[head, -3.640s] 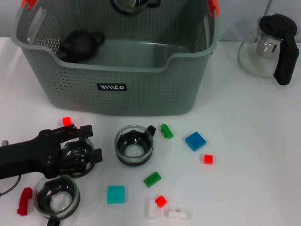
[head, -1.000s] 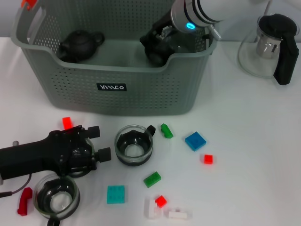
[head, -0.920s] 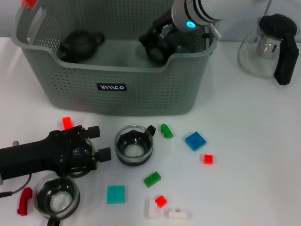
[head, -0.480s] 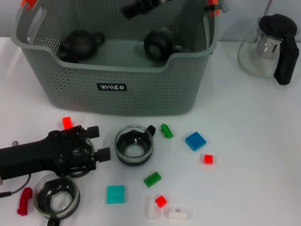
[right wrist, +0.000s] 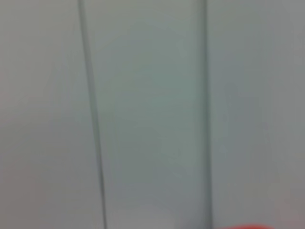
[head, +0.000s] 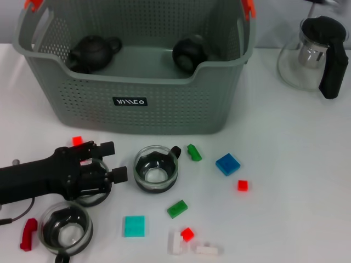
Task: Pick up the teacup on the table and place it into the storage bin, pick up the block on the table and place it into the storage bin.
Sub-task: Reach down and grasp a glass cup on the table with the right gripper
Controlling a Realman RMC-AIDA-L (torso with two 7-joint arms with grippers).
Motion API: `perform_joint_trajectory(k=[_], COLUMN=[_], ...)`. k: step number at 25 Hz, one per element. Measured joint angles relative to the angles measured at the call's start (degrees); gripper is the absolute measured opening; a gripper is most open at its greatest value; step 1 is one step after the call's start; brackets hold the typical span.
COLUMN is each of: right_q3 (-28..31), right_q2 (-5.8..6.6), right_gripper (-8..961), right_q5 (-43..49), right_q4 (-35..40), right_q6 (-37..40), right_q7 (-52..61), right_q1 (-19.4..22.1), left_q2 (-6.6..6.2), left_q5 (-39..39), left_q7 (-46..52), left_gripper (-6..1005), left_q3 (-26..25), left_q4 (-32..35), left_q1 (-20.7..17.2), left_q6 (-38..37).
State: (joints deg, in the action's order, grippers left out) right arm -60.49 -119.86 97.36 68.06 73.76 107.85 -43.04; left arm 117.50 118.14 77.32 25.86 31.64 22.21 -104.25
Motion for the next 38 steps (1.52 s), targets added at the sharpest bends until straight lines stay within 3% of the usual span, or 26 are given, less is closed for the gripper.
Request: perform_joint_trajectory(k=[4, 6, 10, 15, 20, 25, 30, 38], right_q3=[3.7, 4.9, 5.4, 5.4, 3.9, -0.7, -10.7, -25.1], right_q2=[0.14, 0.31, 0.5, 0.22, -0.02, -0.15, -0.4, -0.68], right_gripper=[919, 917, 914, 909, 905, 906, 905, 902], right_q5=[-8.9, -8.9, -4.2, 5.3, 14.3, 23.5, 29.4, 33.6], right_q4=[-2.4, -4.1, -3.7, 3.2, 7.5, 7.3, 5.4, 2.8], right_q6=[9.5, 14.4, 24.1, 30.8, 33.3, 33.6, 30.6, 20.9], right_q7=[-10.0, -12.9, -15.8, -11.3, -6.1, -0.8, 2.8, 6.1], right_q1=[8.0, 11.0, 15.5, 16.9, 12.9, 5.6, -0.8, -6.0], left_q2=[0.01, 0.01, -0.05, -0.22, -0.81, -1.1, -0.94, -0.94], left_q5=[0.0, 0.0, 0.0, 0.1, 1.1, 1.8, 1.9, 2.0], left_q7=[0.1, 0.1, 0.2, 0.3, -0.4, -9.9, -13.1, -12.9], left_gripper=[863, 860, 855, 848, 841, 834, 827, 762], left_q3=[0.0, 0.0, 0.0, 0.0, 0.3, -0.1, -1.9, -4.6], left_q4=[0.0, 0.0, 0.0, 0.0, 0.4, 1.3, 2.8, 2.4], left_q1=[0.4, 0.7, 0.9, 0.7, -1.1, -4.6, -6.7, -7.4], left_q6=[0.3, 0.4, 0.5, 0.6, -1.0, -7.0, -8.5, -8.5])
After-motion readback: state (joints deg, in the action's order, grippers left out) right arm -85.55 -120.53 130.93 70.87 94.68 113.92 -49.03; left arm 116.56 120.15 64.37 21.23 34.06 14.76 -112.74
